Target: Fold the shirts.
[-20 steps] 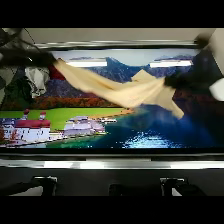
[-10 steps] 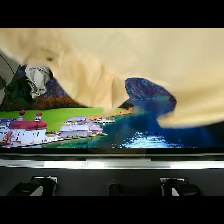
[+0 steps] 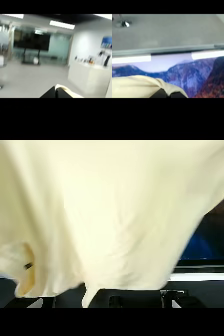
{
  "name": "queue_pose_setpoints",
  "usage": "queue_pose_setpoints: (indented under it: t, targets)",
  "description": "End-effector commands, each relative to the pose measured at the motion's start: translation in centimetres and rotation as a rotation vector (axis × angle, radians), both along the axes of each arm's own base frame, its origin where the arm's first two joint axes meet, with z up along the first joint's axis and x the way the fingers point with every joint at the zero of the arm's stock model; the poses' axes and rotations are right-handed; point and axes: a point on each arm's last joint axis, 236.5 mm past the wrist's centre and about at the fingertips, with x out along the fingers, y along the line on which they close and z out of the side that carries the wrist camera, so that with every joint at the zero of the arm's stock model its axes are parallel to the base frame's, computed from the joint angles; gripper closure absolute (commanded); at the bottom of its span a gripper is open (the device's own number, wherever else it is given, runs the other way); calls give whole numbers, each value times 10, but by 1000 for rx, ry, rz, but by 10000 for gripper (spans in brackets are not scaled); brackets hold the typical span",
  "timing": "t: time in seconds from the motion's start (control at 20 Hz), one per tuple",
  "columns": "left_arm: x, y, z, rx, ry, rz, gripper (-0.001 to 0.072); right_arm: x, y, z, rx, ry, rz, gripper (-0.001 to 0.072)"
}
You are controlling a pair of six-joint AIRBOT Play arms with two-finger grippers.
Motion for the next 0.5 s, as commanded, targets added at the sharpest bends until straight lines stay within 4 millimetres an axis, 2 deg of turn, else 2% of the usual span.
queue_pose_setpoints:
  t: [0.0,0.1,0.2,0.3,0.35,0.45]
  targets:
    - [98,4,-114,93,320,49,685,83,11,-125,33,368,-10,673]
    - [155,3,-188,108,471,51,685,142,34,-196,125,477,20,673]
    - [201,2,-260,119,603,49,686,194,69,-255,258,515,88,673]
    - [231,0,-325,129,715,44,685,229,97,-300,388,527,137,673]
    - [240,-1,-352,133,764,41,685,241,105,-317,429,531,144,673]
    - [251,-2,-404,143,863,35,685,255,107,-350,451,553,133,672]
